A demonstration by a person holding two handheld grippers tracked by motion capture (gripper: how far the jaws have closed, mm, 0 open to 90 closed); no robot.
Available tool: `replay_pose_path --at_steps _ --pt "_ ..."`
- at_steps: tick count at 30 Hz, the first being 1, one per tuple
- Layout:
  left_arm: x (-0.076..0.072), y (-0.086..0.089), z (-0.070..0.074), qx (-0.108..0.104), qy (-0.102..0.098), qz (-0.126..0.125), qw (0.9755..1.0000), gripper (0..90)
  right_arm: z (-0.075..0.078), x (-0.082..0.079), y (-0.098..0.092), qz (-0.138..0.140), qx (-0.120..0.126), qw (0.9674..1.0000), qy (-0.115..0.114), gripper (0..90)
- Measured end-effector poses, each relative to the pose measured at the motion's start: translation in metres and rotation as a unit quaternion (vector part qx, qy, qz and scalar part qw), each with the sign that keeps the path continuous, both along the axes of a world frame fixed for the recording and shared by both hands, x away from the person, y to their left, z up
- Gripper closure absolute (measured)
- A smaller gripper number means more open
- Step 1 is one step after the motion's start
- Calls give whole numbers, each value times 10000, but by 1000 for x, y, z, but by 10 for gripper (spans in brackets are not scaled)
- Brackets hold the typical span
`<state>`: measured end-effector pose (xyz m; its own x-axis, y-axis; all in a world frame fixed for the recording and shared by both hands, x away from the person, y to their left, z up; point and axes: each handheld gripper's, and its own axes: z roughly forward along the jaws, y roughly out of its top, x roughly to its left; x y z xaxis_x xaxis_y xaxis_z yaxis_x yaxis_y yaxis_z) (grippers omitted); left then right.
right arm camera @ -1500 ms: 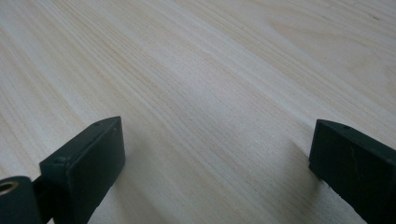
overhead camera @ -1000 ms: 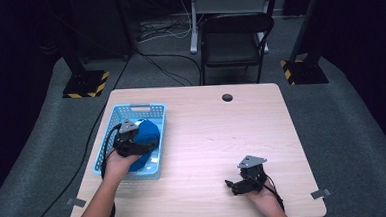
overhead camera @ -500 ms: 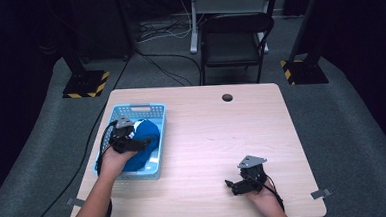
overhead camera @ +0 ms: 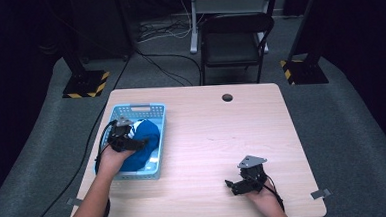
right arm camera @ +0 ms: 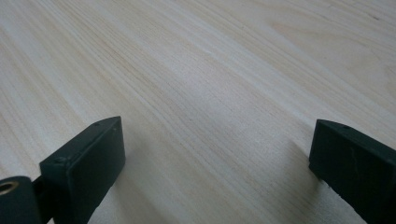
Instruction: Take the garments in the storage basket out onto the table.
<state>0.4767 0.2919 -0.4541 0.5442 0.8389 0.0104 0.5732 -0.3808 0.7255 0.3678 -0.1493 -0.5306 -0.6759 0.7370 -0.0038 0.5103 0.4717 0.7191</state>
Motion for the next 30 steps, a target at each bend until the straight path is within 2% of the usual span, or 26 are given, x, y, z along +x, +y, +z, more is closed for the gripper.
replay_pose_path --at_steps 14,25,30 --pt "8 -2 -7 282 283 -78 9992 117 0 0 0 1 -1 10000 0 28" --pt "12 -3 -15 602 600 -177 9962 126 0 0 0 1 -1 10000 1 28" --pt "15 -3 -17 600 688 -131 9957 121 0 0 0 1 -2 10000 1 28"
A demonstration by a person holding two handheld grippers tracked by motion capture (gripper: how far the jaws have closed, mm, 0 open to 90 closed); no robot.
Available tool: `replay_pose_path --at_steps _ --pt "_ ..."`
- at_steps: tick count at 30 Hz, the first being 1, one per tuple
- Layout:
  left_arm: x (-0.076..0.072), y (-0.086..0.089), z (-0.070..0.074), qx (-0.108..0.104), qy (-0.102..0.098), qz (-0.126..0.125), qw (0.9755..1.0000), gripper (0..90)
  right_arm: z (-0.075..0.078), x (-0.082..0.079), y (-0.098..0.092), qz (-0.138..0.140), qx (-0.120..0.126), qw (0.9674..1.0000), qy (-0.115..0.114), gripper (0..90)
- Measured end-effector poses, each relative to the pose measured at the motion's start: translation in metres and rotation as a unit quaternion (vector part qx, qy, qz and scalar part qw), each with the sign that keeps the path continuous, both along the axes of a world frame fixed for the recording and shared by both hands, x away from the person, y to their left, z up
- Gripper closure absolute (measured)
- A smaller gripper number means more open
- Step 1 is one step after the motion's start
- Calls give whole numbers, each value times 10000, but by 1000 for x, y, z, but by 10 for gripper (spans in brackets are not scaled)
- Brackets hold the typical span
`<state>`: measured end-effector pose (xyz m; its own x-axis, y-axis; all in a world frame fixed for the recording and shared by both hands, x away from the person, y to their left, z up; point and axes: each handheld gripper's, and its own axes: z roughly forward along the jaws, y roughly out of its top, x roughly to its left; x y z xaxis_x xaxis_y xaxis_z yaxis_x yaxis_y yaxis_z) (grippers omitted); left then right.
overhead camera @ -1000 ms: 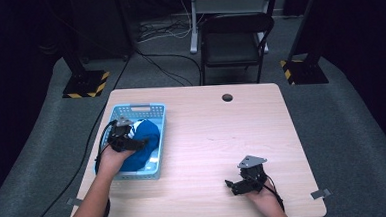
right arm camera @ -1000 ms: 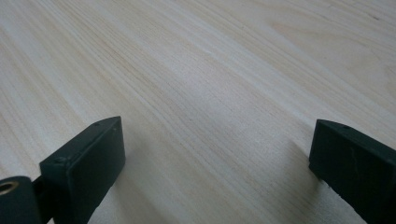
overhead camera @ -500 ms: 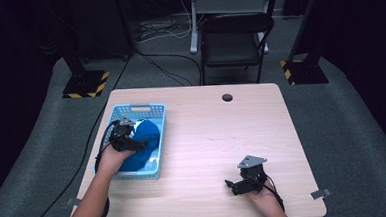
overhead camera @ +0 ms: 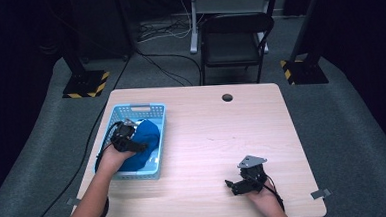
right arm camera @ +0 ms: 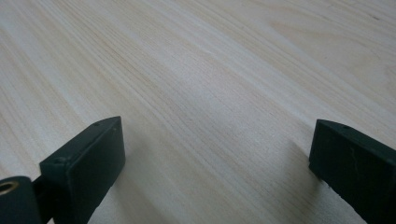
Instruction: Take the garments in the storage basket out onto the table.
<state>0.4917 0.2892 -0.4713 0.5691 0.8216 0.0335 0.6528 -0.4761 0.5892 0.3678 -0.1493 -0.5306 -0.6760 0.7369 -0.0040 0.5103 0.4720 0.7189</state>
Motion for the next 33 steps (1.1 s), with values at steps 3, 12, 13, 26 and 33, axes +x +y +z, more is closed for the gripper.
replay_pose_path --at_steps 3,12,13,26,33 --pt "2 0 -2 27 53 19 10000 119 0 0 0 1 0 10000 0 28" --pt "9 3 -8 88 296 68 9995 120 0 0 0 0 1 10000 -1 27" --pt "10 3 -9 110 315 71 9994 122 0 0 0 1 1 10000 -1 27" --pt "18 4 -15 155 552 83 9983 277 0 0 0 1 1 10000 -1 27" --pt "17 0 -12 182 557 -85 9982 508 0 0 0 2 0 10000 -1 27"
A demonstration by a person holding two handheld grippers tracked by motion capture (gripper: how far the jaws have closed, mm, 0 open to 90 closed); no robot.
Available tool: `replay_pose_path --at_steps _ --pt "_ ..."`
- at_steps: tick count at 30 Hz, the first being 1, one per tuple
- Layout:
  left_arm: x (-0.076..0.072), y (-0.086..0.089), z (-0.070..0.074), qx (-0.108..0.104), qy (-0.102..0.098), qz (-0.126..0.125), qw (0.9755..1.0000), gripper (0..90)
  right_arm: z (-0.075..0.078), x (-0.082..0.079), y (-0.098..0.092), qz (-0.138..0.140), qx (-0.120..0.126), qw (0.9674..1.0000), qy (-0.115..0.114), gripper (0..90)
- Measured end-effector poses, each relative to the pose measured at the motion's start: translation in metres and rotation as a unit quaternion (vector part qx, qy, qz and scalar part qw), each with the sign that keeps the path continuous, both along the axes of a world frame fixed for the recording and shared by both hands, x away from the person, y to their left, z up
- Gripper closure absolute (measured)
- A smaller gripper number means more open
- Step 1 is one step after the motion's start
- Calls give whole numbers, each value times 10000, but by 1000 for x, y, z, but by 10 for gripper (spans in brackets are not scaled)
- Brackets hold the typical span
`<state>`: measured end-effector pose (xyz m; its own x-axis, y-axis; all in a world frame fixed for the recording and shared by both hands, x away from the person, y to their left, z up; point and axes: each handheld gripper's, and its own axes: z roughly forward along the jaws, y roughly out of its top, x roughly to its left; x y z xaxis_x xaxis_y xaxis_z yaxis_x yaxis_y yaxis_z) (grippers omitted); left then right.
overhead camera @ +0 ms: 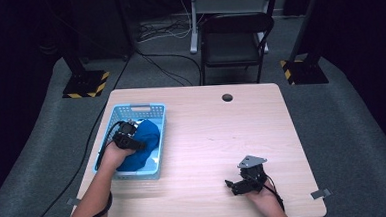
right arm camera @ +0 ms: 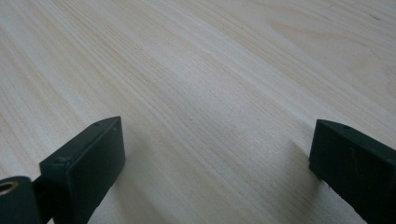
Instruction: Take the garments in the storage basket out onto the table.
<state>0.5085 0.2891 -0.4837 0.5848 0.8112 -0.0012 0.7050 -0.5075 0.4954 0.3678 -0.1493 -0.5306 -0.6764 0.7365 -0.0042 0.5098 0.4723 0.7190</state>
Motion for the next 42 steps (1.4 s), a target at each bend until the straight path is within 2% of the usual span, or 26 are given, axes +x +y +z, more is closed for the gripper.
replay_pose_path --at_steps 3,7,16,21,27,34,42 --pt "-3 -4 3 96 -132 -83 9998 569 0 0 0 1 0 10000 1 27" --pt "-7 -5 6 96 -275 -93 9995 595 0 0 0 0 0 10000 1 27" --pt "-15 -5 15 -4 -584 -171 9981 665 0 0 0 -1 1 10000 1 28" --pt "-20 -4 20 -178 -711 -108 9973 666 0 0 0 -1 1 10000 0 28" --pt "-24 1 28 -241 -878 -55 9958 664 0 0 0 0 3 10000 0 28" --pt "-29 6 40 -305 -947 -70 9950 660 0 0 0 -2 3 10000 1 28" --pt "-32 9 53 -271 -1013 -110 9944 655 0 0 0 -1 2 10000 0 28"
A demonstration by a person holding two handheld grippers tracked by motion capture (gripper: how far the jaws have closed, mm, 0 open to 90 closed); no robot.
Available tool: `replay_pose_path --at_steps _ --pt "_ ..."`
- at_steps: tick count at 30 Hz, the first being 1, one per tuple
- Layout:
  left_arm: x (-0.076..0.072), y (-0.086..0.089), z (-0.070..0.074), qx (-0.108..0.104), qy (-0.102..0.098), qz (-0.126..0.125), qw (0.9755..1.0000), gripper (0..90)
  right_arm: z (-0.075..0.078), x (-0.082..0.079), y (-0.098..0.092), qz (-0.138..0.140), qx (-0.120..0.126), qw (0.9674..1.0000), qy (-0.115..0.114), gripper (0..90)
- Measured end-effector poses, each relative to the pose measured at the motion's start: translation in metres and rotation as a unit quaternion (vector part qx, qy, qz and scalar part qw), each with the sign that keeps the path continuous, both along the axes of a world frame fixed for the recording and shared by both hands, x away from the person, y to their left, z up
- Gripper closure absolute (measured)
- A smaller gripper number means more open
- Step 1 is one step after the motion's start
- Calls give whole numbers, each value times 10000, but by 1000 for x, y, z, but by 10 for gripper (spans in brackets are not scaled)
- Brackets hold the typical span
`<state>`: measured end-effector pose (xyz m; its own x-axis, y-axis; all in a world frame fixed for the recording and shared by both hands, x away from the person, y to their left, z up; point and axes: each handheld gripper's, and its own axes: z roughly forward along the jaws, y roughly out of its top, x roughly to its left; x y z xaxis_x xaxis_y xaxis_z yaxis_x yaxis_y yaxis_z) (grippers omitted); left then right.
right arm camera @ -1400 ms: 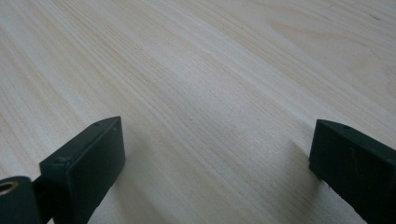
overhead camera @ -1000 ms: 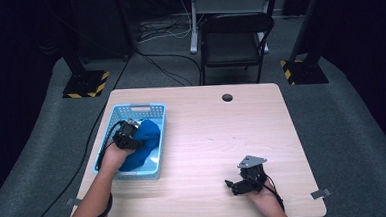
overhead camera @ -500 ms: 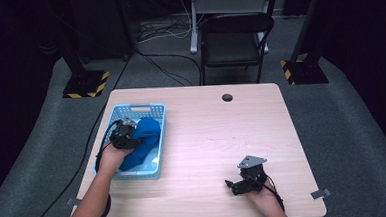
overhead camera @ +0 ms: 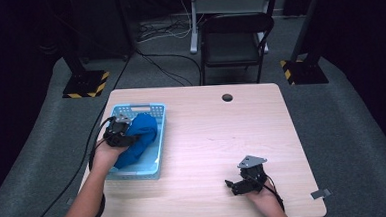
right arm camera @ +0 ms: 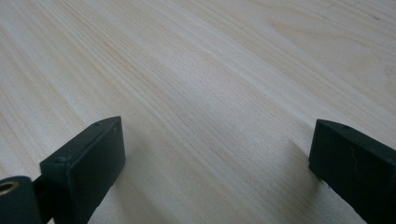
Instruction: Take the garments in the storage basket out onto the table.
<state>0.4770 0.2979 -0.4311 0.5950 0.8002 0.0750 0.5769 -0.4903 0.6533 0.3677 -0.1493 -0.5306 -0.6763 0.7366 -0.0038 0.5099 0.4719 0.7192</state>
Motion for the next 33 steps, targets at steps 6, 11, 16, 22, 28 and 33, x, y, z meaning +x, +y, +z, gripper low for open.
replay_pose_path --at_steps 6,11,16,22,28,33 --pt "-2 -1 8 35 -33 -39 10000 653 0 0 0 1 0 10000 -1 29" --pt "-5 -2 13 79 -44 -128 9999 653 0 0 0 2 0 10000 -1 28" --pt "-8 -6 23 124 -86 -204 9997 651 0 0 0 2 0 10000 -1 29" --pt "-13 -12 34 173 -132 -359 9991 650 0 0 0 2 -1 10000 -1 29" --pt "-15 -20 40 142 -149 -518 9984 650 0 0 0 1 0 10000 1 28" --pt "-16 -26 42 124 -167 -564 9982 650 0 0 0 2 0 10000 0 29"
